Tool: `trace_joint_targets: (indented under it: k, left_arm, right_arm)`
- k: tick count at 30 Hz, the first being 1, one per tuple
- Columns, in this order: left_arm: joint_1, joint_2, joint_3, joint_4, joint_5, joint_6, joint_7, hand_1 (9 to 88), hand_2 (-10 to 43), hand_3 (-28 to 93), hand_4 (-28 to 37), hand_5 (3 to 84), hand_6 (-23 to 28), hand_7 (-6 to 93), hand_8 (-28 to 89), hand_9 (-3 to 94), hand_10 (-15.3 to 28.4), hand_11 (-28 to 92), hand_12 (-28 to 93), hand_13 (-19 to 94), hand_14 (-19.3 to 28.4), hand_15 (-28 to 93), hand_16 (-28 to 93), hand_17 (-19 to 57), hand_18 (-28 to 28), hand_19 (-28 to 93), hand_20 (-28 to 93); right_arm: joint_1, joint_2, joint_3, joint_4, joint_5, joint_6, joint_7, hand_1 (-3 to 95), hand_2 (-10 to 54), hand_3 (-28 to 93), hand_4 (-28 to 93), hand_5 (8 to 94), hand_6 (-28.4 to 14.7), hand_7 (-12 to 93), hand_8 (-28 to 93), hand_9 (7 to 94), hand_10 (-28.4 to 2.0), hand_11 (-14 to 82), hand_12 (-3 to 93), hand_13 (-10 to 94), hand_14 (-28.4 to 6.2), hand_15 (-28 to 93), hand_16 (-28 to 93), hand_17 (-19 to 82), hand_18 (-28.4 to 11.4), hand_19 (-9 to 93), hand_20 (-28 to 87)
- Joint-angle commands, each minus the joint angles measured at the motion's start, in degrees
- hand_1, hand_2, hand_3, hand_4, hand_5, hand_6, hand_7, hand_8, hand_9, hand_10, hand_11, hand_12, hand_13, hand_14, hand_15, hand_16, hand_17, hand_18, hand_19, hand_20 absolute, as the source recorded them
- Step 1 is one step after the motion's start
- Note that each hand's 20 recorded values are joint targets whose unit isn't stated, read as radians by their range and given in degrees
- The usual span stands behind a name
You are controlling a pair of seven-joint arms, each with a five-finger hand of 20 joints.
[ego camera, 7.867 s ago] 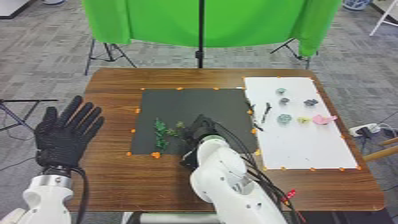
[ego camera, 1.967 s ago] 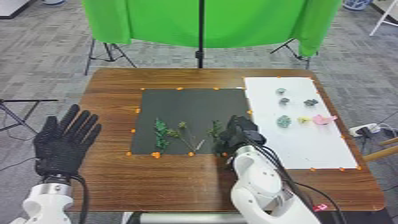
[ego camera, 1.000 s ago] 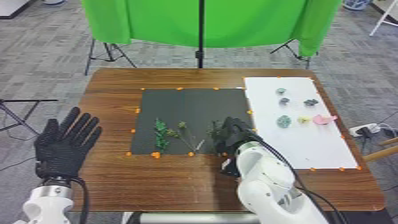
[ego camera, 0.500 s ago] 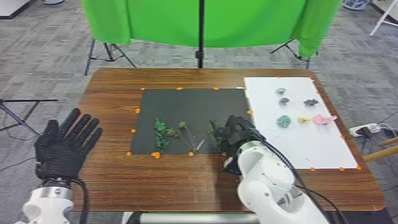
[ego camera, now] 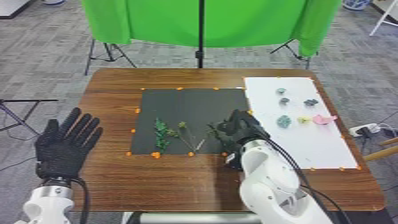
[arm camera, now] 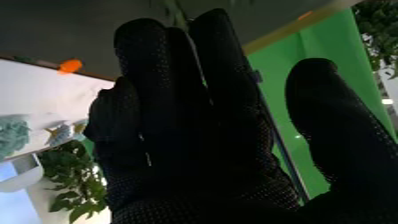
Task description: Arrange flowers
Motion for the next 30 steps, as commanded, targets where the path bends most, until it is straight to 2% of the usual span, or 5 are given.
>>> trace_joint_targets:
  k: [1, 7, 12, 19, 30]
  left_arm:
    - [0.63, -0.75, 0.22, 0.06, -0.72, 0.38, 0.09, 24.4, 9.6, 75, -28.3, 42.4, 7.7, 9.5, -8, 38.6, 13.8, 15, 11, 33, 13.6, 17, -1, -5.0, 14.9, 34, 14]
    - [0.66, -0.91, 0.24, -0.08, -0.49, 0.16, 0.53, 24.2, 9.6, 75, -28.3, 42.5, 7.7, 9.5, -8, 38.7, 13.8, 15, 11, 33, 13.7, 17, -1, -5.0, 14.9, 34, 14]
    - [0.00, -0.90, 0.28, -0.06, -0.38, -0.22, 1.13, 24.3, 9.6, 75, -28.3, 42.5, 7.9, 9.2, -8, 38.7, 13.8, 15, 11, 33, 13.7, 17, -1, -5.1, 14.9, 34, 14]
    - [0.22, -0.78, -0.15, -0.37, -0.47, -0.45, 1.81, 24.3, 9.6, 75, -28.3, 42.5, 7.9, 8.9, -8, 38.6, 14.0, 15, 11, 32, 13.6, 17, -1, -5.0, 14.9, 34, 14]
    - [0.18, -0.88, -0.15, -0.22, -0.51, 0.20, 1.20, 24.4, 9.6, 75, -28.3, 42.4, 7.9, 8.9, -8, 38.6, 14.0, 15, 11, 32, 13.6, 17, -1, -5.0, 14.9, 34, 14]
  right_arm:
    - [-0.74, 0.98, 1.26, -2.94, 0.58, 1.60, -0.25, 25.7, 6.4, 78, -16, 78.9, -7.0, 18, -9, 67.3, -24.2, 12.0, 16.8, 63, -19.3, 58, 24, 35, -26.7, 91, 39]
    - [-1.21, 2.49, 7.06, -3.44, -0.41, 4.04, -0.70, 26.2, 4.6, 78, -16, 77.0, -7.3, 18, -9, 68.2, -24.0, 12.5, 17.0, 64, -19.2, 58, 24, 35, -26.7, 91, 39]
    - [-2.24, 5.03, 14.00, -1.17, -1.18, 5.97, -3.78, 30.8, -1.3, 80, -17, 68.3, -7.8, 15, -9, 65.0, -22.5, 14.1, 17.6, 61, -17.9, 60, 24, 34, -25.1, 91, 39]
    - [-3.42, 6.92, 18.63, 1.69, -5.52, 0.09, -6.90, 37.4, -9.2, 84, -23, 57.9, -6.2, 12, -10, 53.6, -18.8, 10.7, 15.7, 53, -16.5, 56, 21, 28, -23.5, 85, 44]
    - [-1.64, 5.89, 16.22, 11.47, -8.51, -1.37, -5.59, 43.8, -9.5, 86, -28, 52.4, -4.6, 12, -10, 45.9, -15.1, 7.0, 15.0, 51, -14.5, 51, 20, 28, -23.7, 83, 46]
